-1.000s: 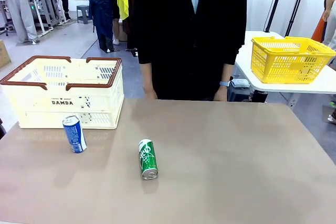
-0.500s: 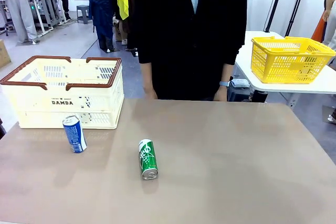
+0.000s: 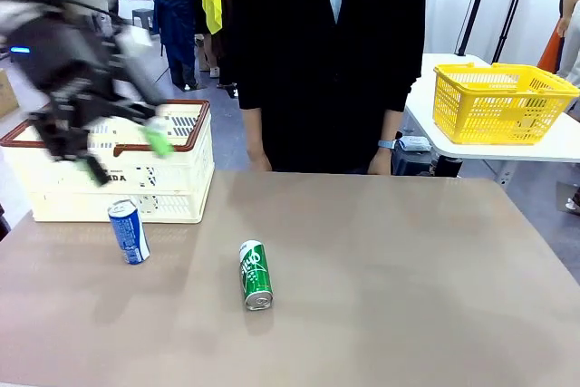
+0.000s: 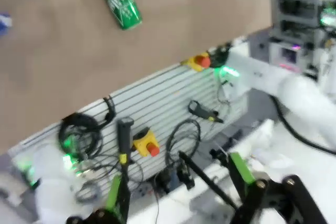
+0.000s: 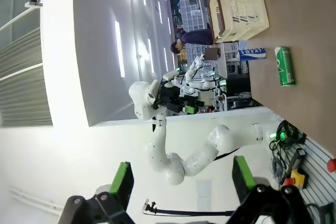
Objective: Place the drinks into the Shopping basket.
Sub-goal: Pick up one drink and place it into the Shopping basket.
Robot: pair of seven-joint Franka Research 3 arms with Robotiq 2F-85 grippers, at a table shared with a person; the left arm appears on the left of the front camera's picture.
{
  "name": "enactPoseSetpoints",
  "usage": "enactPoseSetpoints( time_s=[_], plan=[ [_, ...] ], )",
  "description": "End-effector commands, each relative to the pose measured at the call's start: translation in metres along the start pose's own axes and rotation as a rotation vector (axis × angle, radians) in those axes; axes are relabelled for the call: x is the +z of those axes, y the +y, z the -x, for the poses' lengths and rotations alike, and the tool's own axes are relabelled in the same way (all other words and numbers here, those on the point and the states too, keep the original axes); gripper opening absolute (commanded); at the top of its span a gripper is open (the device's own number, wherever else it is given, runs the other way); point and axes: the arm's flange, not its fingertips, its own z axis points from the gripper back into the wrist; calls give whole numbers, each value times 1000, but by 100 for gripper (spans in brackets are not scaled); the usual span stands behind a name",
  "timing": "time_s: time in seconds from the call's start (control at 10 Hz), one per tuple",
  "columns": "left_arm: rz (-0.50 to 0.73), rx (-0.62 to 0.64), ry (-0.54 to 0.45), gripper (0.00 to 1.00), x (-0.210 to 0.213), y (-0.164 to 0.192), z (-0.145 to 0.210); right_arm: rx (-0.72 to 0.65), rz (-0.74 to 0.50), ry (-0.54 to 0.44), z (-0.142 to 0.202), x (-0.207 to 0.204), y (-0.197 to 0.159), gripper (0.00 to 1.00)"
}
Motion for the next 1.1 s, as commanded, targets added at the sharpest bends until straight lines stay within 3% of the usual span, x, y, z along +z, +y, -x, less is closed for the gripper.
enactPoseSetpoints(
  time_s=[0.0, 0.1, 0.2, 0.3, 0.4, 0.6, 0.7, 1.0],
  plan=[
    [-99, 87, -15, 100, -32, -36, -31, -21, -6, -3, 0, 1, 8, 100],
    [-145, 95, -148, 100, -68, -60, -37, -21, -6, -3, 0, 1, 8, 100],
    [-237, 163, -371, 100, -102, -66, -44, -21, -6, -3, 0, 1, 8, 100],
    [-276, 208, -519, 100, -129, -59, -48, -21, -6, -3, 0, 1, 8, 100],
    [-287, 169, -562, 100, -151, -50, -51, -21, -6, -3, 0, 1, 8, 100],
    [-344, 63, -557, 100, -178, -40, -51, -21, -6, -3, 0, 1, 8, 100],
    [-258, 12, -513, 100, -176, -42, -52, -21, -6, -3, 0, 1, 8, 100],
    [-304, 58, -554, 100, -170, -42, -47, -21, -6, -3, 0, 1, 8, 100]
  ],
)
